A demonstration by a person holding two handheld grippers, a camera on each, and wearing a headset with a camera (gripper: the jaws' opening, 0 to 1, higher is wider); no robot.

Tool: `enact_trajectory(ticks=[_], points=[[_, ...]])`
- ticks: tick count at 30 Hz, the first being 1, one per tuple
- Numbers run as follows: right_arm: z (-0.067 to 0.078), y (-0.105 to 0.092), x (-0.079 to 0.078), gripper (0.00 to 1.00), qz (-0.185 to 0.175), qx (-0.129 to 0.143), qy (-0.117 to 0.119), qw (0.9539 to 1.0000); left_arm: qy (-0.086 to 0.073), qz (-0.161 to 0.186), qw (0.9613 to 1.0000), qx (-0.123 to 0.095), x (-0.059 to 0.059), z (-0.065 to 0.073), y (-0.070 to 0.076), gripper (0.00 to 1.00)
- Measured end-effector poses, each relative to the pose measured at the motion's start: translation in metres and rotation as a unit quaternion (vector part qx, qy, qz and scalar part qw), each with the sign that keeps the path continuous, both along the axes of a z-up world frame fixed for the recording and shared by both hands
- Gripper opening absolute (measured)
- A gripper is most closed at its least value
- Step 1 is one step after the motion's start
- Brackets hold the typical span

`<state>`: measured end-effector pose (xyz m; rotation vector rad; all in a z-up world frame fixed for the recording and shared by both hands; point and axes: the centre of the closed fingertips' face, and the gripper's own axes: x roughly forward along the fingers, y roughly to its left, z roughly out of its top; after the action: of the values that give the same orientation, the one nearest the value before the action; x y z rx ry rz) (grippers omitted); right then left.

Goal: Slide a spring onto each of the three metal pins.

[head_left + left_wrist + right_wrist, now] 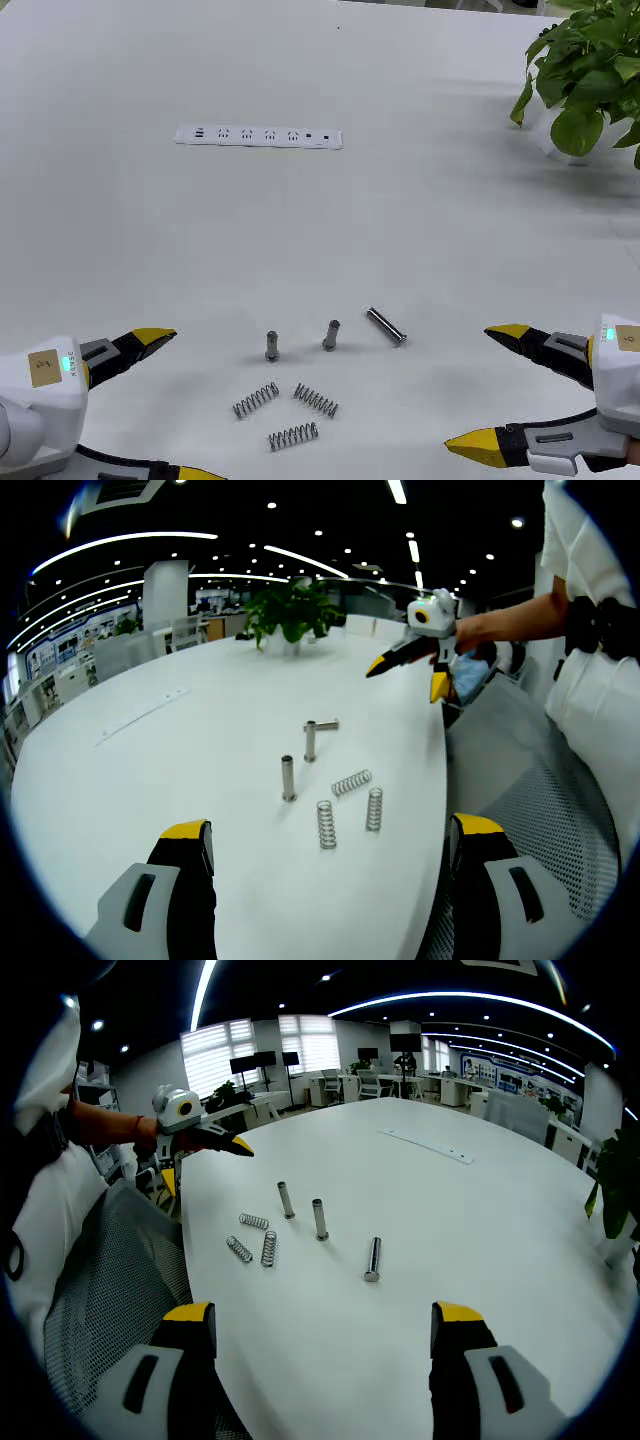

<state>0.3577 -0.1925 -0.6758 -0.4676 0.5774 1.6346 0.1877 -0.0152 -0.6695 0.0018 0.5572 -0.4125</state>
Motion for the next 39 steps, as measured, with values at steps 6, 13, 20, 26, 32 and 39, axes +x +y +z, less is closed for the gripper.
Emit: enact_trajectory(ticks=[6, 13, 20, 26, 32, 39], points=[[0.0, 0.001, 0.0, 0.89, 0.001, 0.001, 0.001, 1.0, 0.001, -0.002, 1.0, -0.002, 0.0, -0.001, -0.001, 1.0], [-0.001, 0.003, 0.001, 0.89, 0.002, 0.0, 0.001, 1.0, 0.003, -0.003, 1.0, -0.003, -0.001, -0.003, -0.002, 1.0], [-0.001, 0.003, -0.001, 0.89, 0.003, 0.0, 0.002, 1.0, 0.003, -0.004, 1.0, -0.004, -0.003, -0.007, 0.002, 1.0], [-0.001, 0.005, -0.001, 0.89, 0.003, -0.003, 0.003, 1.0, 0.004, -0.003, 1.0, -0.005, -0.005, -0.012, 0.007, 1.0], [-0.002, 0.006, 0.0, 0.89, 0.004, -0.004, 0.002, 1.0, 0.003, -0.002, 1.0, -0.007, -0.002, -0.007, 0.001, 1.0], [-0.002, 0.008, 0.002, 0.89, 0.007, -0.006, 0.002, 1.0, 0.003, -0.002, 1.0, -0.009, -0.001, -0.005, -0.002, 1.0]])
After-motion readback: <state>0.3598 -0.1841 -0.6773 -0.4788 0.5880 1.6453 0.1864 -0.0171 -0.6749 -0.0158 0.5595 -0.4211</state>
